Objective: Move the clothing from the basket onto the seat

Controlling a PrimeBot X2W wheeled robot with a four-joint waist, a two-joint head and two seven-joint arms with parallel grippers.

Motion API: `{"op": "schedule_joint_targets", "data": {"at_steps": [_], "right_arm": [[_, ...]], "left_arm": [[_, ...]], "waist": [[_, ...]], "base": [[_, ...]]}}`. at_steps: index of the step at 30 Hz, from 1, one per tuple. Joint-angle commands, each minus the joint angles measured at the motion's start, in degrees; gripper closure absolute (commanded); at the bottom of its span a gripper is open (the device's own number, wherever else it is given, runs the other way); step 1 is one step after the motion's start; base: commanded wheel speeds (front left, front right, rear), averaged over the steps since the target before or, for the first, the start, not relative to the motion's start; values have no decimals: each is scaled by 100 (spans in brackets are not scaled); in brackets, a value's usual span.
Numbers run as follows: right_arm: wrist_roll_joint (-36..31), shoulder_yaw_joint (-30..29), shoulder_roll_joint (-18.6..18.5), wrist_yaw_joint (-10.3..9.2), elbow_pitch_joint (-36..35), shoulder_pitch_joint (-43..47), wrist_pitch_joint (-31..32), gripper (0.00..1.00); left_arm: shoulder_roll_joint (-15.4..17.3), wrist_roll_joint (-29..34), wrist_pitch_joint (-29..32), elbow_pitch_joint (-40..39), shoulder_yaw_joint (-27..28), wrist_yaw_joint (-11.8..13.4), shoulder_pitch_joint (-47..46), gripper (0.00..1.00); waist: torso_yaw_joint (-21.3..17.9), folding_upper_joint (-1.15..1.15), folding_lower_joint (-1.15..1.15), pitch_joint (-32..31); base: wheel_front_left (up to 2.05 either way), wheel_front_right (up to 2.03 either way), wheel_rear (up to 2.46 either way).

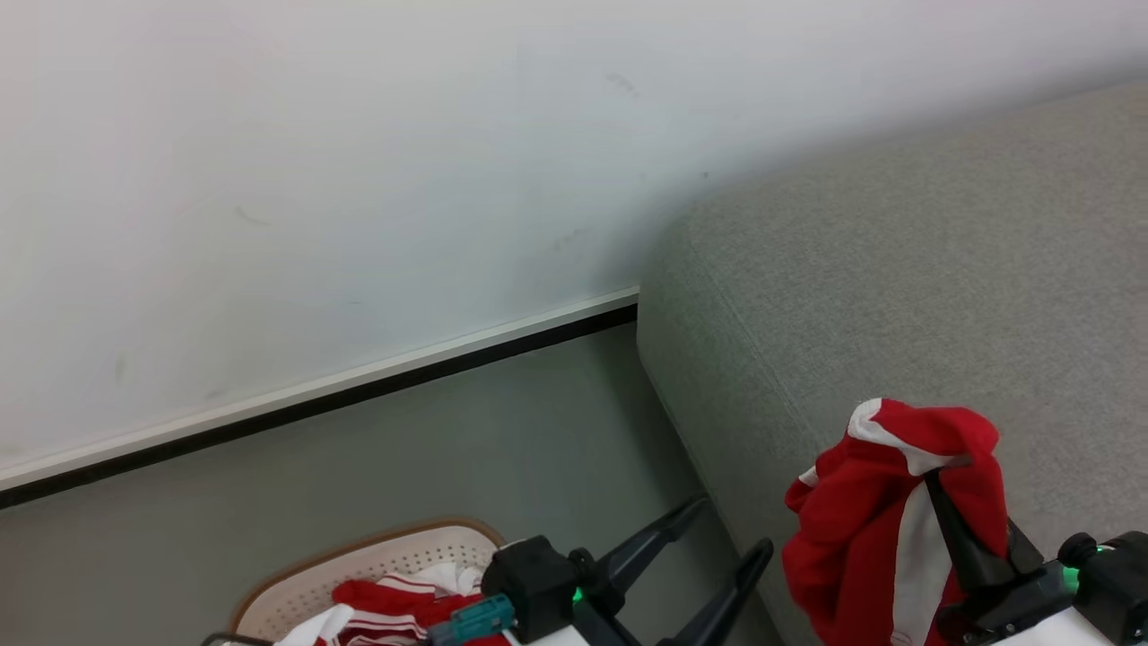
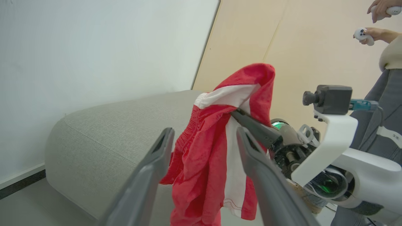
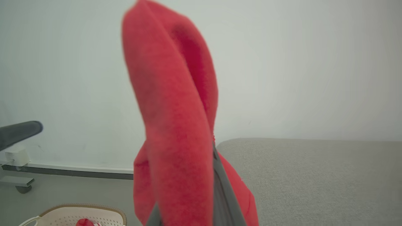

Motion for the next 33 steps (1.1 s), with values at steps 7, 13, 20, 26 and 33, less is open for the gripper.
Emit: {"op": "schedule_joint_targets", "data": {"at_steps": [7, 13, 20, 26, 33], "right_arm": [[59, -298, 87, -12, -161, 189, 3, 100], [87, -660, 294, -12, -95, 83, 3, 100], [257, -1142, 561, -12, 225, -715, 4, 100], [352, -1786, 557, -12, 879, -1985, 2, 100], [199, -2963, 184, -13, 1694, -3601, 170, 100]], "left_arm": [[-1, 56, -1, 14, -59, 8, -10, 0], [50, 62, -1, -31, -103, 8, -186, 0], [318, 100, -1, -66, -151, 8, -576, 0], [631, 128, -1, -99, -204, 8, -1084, 0], [896, 165, -1, -181, -159, 8, -1540, 0]], "waist": [[-244, -1, 0, 166], [-198, -1, 0, 517], [-101, -1, 0, 1397], [90, -1, 0, 2215], [518, -1, 0, 2934]], "base": [[0, 0, 0], [0, 0, 0], [0, 0, 0], [0, 0, 0], [0, 0, 0]]}}
